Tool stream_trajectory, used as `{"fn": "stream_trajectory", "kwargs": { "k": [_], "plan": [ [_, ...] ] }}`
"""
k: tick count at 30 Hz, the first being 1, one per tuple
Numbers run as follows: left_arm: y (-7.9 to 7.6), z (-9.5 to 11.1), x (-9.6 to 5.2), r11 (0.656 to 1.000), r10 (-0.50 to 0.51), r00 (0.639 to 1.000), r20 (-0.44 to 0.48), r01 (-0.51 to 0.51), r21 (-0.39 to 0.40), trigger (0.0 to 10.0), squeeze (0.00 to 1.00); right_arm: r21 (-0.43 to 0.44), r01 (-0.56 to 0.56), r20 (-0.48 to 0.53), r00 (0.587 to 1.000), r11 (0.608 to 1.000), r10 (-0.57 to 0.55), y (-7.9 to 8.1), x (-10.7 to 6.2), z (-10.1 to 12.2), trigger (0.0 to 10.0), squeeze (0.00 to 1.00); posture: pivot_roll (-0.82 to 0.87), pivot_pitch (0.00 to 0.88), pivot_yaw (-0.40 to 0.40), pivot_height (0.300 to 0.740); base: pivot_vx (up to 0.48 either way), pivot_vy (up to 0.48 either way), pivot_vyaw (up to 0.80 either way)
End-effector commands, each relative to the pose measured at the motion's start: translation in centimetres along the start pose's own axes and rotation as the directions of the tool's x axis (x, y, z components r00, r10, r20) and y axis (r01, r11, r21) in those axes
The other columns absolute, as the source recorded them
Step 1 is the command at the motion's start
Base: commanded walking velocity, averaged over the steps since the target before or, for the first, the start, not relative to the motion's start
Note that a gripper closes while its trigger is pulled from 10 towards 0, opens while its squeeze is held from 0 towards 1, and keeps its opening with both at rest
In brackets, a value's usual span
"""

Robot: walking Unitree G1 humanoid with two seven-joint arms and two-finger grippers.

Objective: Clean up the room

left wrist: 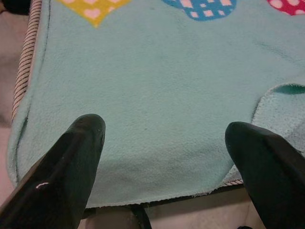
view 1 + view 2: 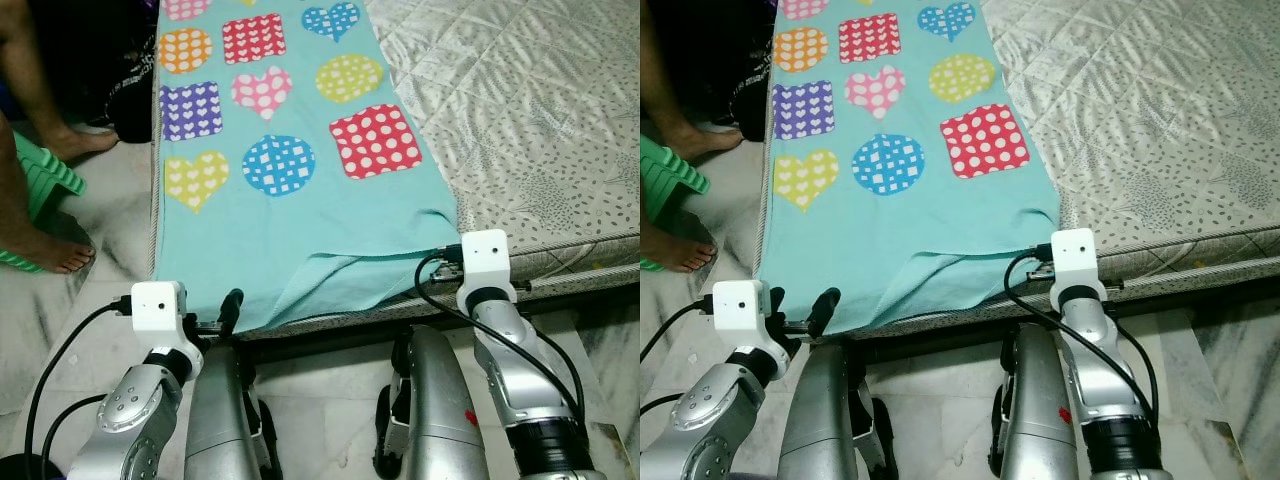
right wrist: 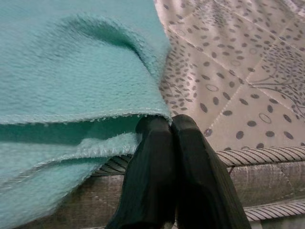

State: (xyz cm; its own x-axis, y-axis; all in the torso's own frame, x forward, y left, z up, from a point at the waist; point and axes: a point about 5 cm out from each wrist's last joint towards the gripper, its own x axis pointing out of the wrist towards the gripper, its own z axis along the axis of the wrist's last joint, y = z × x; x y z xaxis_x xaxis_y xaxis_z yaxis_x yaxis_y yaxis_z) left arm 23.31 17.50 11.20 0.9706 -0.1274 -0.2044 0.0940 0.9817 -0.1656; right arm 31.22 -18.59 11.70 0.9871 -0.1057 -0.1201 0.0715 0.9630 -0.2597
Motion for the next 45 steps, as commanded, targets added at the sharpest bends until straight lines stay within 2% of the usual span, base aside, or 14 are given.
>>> {"fn": "stream_trajectory", "kwargs": {
  "k": [1,7,15,27,32,33,34,35,36,37,41,42,44,45],
  "plan": [
    [0.8,-0.5,-0.3,1.0,0.025,0.999,-0.02,-0.025,0.003,10.0,0.0,0.014,-0.008,-0.02,1.0,1.0,0.008,-0.5,-0.6,-0.7,0.0,0.0,0.0,0.3,0.088,0.55,0.0,0.0,0.0],
    [0.8,-0.5,-0.2,1.0,0.023,0.999,-0.023,-0.023,0.005,10.0,0.0,0.054,-0.084,-0.053,0.995,0.995,0.087,-0.6,-2.2,-1.9,0.2,0.0,-0.01,0.301,0.09,0.55,0.0,0.0,0.0],
    [0.7,-0.5,-0.1,1.0,0.018,1.0,-0.023,-0.018,0.005,10.0,0.0,0.027,-0.072,-0.077,0.994,0.997,0.074,-1.4,-3.3,-2.6,0.0,0.0,-0.02,0.299,0.095,0.55,0.0,0.0,0.0],
    [0.6,-0.5,0.3,1.0,0.008,1.0,-0.02,-0.007,0.004,10.0,0.0,-0.041,0.034,-0.108,0.993,0.999,-0.039,-4.0,-2.7,-3.0,0.0,0.0,-0.03,0.295,0.096,0.55,0.0,0.0,0.0],
    [0.6,-0.5,0.3,1.0,0.007,1.0,-0.021,-0.007,0.003,10.0,0.0,-0.047,0.05,-0.116,0.992,0.998,-0.055,-4.5,-2.3,-3.1,0.0,0.0,-0.03,0.295,0.096,0.55,0.0,0.0,0.0],
    [0.6,-0.5,0.3,1.0,0.006,1.0,-0.021,-0.006,0.004,10.0,0.0,-0.045,0.05,-0.117,0.992,0.998,-0.055,-4.5,-2.3,-3.1,0.4,0.0,-0.03,0.294,0.095,0.55,0.0,0.0,0.0],
    [0.6,-0.5,0.4,1.0,0.006,1.0,-0.021,-0.006,0.005,10.0,0.0,-0.043,0.046,-0.117,0.992,0.998,-0.051,-4.4,-2.3,-3.2,1.6,0.0,-0.03,0.294,0.096,0.55,0.0,0.0,0.0],
    [0.6,-0.5,0.4,1.0,0.006,1.0,-0.021,-0.006,0.005,10.0,0.0,-0.043,0.046,-0.117,0.992,0.998,-0.051,-4.4,-2.3,-3.2,1.6,0.0,-0.03,0.294,0.096,0.55,0.0,0.0,0.0],
    [0.6,-0.5,0.4,1.0,0.006,1.0,-0.021,-0.006,0.005,10.0,0.0,-0.043,0.042,-0.119,0.992,0.998,-0.047,-4.4,-2.3,-3.2,7.4,0.0,-0.03,0.294,0.096,0.55,0.0,0.0,0.0],
    [0.6,-0.5,0.4,1.0,0.006,1.0,-0.021,-0.005,0.005,10.0,0.0,-0.044,0.037,-0.122,0.992,0.998,-0.042,-4.3,-2.3,-3.2,10.0,0.0,-0.03,0.294,0.097,0.55,0.0,0.0,0.0],
    [0.6,-0.5,0.4,1.0,0.003,1.0,-0.021,-0.003,0.006,10.0,0.0,-0.043,0.019,-0.147,0.989,0.999,-0.025,-3.8,-2.7,-3.8,10.0,0.0,-0.03,0.293,0.098,0.55,0.0,0.0,0.0],
    [0.5,-0.5,0.5,1.0,-0.001,1.0,-0.019,0.001,0.006,10.0,0.0,-0.054,0.024,-0.161,0.986,0.998,-0.032,-3.8,-3.0,-4.0,10.0,0.95,-0.03,0.29,0.1,0.55,0.0,0.0,0.0],
    [0.5,-0.5,0.5,1.0,-0.002,1.0,-0.019,0.002,0.006,10.0,0.0,-0.063,0.031,-0.164,0.986,0.998,-0.041,-3.9,-3.1,-4.1,10.0,0.95,-0.03,0.29,0.1,0.55,0.0,0.0,0.0],
    [0.5,-0.5,0.5,1.0,-0.002,1.0,-0.019,0.003,0.006,10.0,0.0,-0.07,0.044,-0.165,0.985,0.997,-0.055,-4.1,-3.1,-4.1,10.0,1.0,-0.04,0.287,0.1,0.55,0.0,0.0,0.0]
  ]
}}
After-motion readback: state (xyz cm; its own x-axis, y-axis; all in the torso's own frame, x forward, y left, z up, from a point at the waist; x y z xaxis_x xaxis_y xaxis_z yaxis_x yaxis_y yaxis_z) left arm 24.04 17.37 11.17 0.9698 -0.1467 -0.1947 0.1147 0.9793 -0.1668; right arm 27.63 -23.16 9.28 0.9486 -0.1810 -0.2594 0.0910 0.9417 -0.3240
